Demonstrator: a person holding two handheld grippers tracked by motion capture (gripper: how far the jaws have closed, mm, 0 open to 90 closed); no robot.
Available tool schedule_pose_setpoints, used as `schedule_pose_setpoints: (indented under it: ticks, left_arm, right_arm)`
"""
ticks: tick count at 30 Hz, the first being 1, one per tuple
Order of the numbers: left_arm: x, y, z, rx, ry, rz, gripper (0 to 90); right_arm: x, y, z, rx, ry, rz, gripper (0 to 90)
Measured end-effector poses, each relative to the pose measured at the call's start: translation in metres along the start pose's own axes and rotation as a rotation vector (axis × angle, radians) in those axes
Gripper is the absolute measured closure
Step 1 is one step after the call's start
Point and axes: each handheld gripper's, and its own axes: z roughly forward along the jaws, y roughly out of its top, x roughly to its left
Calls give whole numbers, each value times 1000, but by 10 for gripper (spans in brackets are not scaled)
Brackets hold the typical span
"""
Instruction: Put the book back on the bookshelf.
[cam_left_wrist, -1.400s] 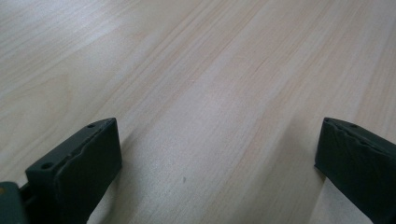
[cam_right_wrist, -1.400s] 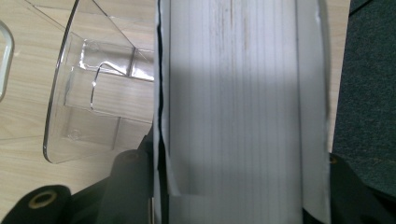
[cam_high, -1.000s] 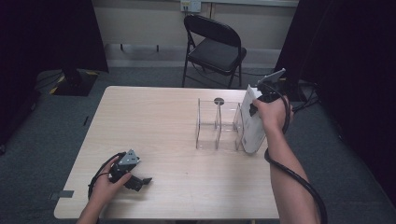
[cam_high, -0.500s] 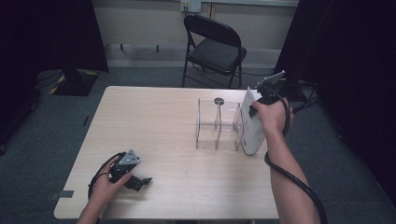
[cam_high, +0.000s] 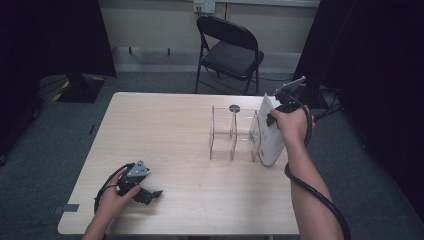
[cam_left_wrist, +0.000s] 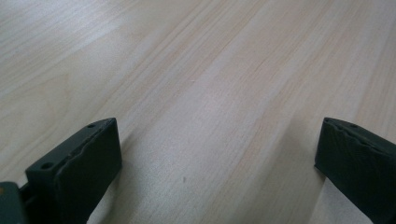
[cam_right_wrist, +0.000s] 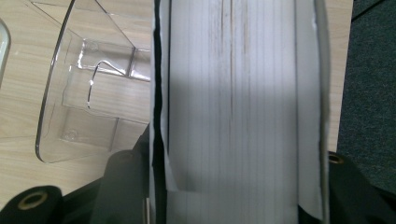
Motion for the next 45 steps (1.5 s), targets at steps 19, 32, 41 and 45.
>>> schedule_pose_setpoints:
  ticks: [19, 32, 41, 45]
  left_arm:
    - [0, 0, 0, 0, -2, -2, 0]
    - [0, 0, 0, 0, -1, 0, 0]
    - [0, 0, 0, 0, -2, -2, 0]
    - [0, 0, 0, 0, 0, 0, 0]
  right_arm:
    - [-1, -2, 3, 15, 0, -36, 405]
    - [-3, -5, 1, 21, 4, -86, 336]
    - [-5, -9, -6, -17, 14, -90, 299]
    - [-7, -12, -9, -32, 9, -99, 270]
